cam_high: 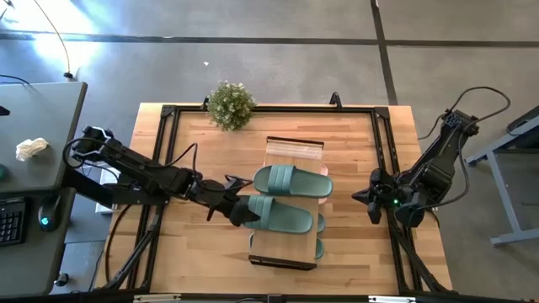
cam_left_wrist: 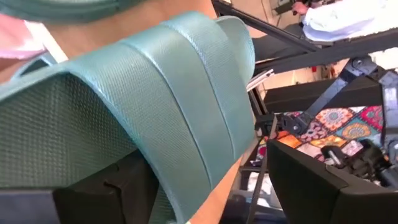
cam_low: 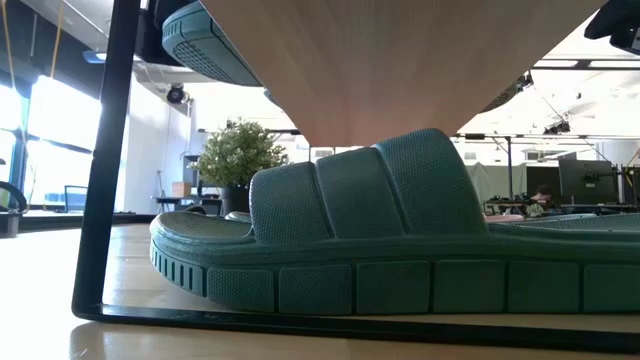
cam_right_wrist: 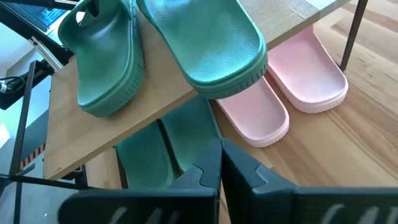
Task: Pick and place slides into the shelf
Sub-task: Put the green slipper on the shelf
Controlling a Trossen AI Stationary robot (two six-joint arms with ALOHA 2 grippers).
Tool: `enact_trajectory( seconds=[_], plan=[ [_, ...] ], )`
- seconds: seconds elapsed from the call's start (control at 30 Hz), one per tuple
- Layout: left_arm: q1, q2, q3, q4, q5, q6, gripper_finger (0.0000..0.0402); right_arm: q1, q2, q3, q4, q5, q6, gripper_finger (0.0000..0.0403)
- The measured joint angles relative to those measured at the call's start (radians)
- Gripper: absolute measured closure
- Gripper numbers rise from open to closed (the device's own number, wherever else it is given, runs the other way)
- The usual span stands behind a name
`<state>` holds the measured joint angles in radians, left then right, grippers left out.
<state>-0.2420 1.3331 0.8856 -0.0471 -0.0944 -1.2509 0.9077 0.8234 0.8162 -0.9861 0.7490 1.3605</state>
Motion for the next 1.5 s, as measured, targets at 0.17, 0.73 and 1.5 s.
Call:
enact_trajectory(
  seconds=[0.17, 0.73, 1.5],
  plan=[
    [0.0, -0.017, 0.0, -0.012, 0.001, 0.057, 0.0135, 0.0, 0.0, 0.0, 0.0, 0.0, 0.0, 0.0403],
    [0.0, -0.177, -0.002, -0.269, -0.036, 0.224, 0.0135, 0.0, 0.002, 0.0, -0.004, -0.026, 0.009, 0.0403],
    [0.0, -0.328, -0.001, -0.818, -0.086, 0.863, 0.0135, 0.002, 0.02, 0.001, 0.058, 0.006, -0.257, 0.0403]
  ],
)
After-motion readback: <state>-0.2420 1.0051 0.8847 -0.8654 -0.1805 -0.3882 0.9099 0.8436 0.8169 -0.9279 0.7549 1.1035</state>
